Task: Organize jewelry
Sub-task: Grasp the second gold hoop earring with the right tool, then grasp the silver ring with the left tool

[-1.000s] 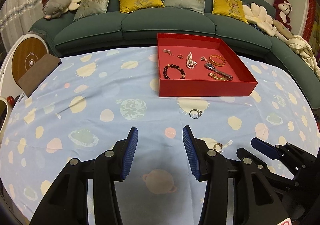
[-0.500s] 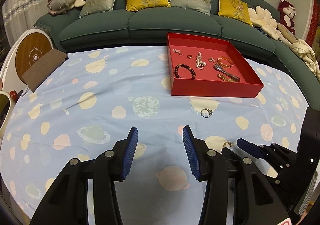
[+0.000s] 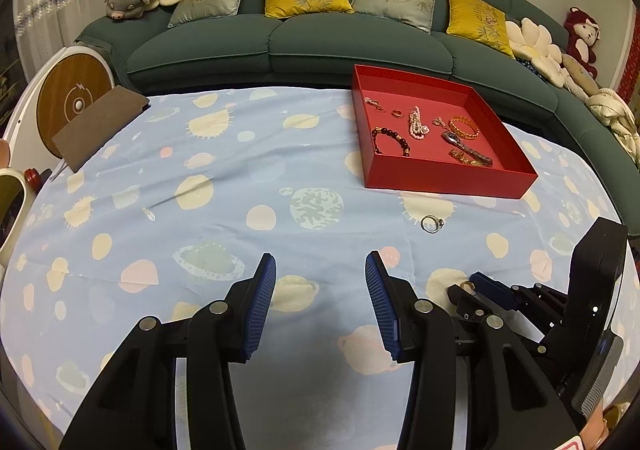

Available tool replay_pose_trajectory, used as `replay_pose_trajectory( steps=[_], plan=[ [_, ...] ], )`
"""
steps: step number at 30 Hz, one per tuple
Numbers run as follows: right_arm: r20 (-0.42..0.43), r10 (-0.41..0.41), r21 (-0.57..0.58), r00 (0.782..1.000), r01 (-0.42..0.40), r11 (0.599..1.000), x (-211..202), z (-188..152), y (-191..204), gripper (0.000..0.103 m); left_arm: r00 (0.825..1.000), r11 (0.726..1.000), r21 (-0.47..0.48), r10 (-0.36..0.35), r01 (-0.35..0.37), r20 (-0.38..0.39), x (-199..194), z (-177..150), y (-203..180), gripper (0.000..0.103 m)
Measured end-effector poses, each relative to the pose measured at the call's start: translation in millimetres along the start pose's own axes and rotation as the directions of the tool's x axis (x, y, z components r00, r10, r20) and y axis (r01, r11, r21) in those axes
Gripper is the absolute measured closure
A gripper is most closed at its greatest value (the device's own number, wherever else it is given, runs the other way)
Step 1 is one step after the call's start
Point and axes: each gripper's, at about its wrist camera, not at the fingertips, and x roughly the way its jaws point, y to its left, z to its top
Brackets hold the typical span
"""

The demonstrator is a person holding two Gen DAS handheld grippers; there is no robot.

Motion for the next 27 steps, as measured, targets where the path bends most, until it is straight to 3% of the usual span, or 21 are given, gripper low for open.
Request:
replay_pose_trajectory(
  steps=[3,16,27],
  plan=[
    [-0.003,-0.003,0.001,1.000,0.003,1.000,-0.5,-0.2,-2.3,0.087,1.000,1.000,0.003,-0.006,0.006,-0.001,0.3,0.6,-3.3,0.058],
    [0.020,0.012,0.038,1.000,-0.013,0.999,-24.0,-4.1,-18.0,0.087,0.999,0.998,0.046,-0.032,0.033,-0.025,15.9,1.2,-37.9,0.058],
    [0.024,0.015,0.048,1.000,-0.016,0.999,-53.3,-20.3,-36.0,0.087,0.996,0.994,0.080,-0.066,0.070,-0.061,64.0,8.4,-92.1,0.058]
  ],
)
